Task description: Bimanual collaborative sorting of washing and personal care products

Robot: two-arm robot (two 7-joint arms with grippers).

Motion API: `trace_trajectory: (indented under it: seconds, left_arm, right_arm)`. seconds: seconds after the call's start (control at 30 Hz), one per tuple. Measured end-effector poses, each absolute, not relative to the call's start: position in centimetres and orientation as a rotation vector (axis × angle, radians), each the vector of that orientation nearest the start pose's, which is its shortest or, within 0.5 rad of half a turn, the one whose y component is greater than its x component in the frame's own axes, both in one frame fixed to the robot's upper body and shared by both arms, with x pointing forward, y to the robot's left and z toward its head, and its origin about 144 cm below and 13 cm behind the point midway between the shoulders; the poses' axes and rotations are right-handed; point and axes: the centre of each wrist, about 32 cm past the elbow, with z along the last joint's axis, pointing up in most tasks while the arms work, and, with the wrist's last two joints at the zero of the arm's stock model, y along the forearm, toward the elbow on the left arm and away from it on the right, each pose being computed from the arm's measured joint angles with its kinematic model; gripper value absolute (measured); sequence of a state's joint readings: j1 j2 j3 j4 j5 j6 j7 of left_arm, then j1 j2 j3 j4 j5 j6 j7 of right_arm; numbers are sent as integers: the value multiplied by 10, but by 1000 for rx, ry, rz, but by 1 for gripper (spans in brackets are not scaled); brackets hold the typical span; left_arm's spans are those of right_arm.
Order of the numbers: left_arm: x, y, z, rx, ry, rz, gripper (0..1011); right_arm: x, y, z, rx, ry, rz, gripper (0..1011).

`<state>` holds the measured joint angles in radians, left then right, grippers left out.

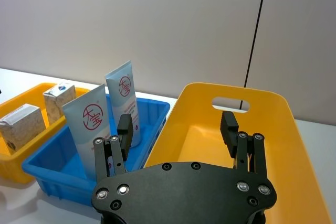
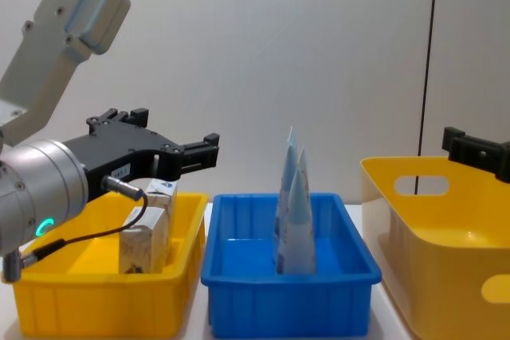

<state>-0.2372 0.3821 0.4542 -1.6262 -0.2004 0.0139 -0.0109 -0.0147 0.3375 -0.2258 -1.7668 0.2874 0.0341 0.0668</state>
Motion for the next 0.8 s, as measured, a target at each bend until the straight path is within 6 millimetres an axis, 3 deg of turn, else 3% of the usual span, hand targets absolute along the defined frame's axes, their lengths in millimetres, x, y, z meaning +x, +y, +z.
trace_trajectory:
  seconds: [0.8]
  left_arm:
    - [492,198,1204,61,-268,1124,1002]
  right_arm:
    - [443,-237,1189,26,-75,-1229,1002]
